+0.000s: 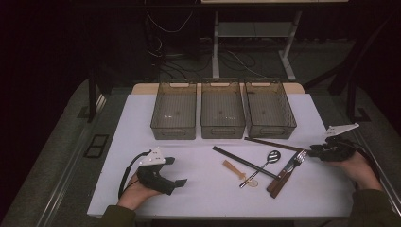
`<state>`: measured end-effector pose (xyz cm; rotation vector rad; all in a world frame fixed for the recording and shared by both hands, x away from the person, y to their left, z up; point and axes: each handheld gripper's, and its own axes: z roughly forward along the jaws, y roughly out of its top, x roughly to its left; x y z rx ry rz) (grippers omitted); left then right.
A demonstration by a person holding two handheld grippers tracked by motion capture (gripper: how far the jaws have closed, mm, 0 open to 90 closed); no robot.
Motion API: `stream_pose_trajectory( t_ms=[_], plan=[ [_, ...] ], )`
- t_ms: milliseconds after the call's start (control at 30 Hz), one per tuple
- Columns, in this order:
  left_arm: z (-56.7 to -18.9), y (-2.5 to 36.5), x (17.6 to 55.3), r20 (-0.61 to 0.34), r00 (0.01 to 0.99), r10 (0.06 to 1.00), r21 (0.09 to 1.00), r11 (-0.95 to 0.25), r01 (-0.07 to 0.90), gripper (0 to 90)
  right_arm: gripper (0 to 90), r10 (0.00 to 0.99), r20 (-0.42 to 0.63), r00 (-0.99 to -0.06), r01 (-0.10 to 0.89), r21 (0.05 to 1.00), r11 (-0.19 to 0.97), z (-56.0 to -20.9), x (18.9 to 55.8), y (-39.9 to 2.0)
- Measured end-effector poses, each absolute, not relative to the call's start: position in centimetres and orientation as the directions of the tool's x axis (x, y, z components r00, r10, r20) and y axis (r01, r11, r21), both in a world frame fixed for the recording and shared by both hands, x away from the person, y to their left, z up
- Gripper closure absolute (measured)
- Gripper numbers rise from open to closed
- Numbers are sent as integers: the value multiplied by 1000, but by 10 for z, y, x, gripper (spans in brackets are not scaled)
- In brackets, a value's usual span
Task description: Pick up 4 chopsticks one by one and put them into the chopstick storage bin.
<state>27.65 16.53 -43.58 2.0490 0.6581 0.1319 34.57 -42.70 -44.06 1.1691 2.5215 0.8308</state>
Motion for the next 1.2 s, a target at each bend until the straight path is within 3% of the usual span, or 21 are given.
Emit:
stream_pose_trajectory(
  t_ms=[1200],
  plan=[
    [-436,164,275,-167,855,490,820,-413,397,65,745,683,28,-730,587,539,605,-435,303,-421]
  ],
)
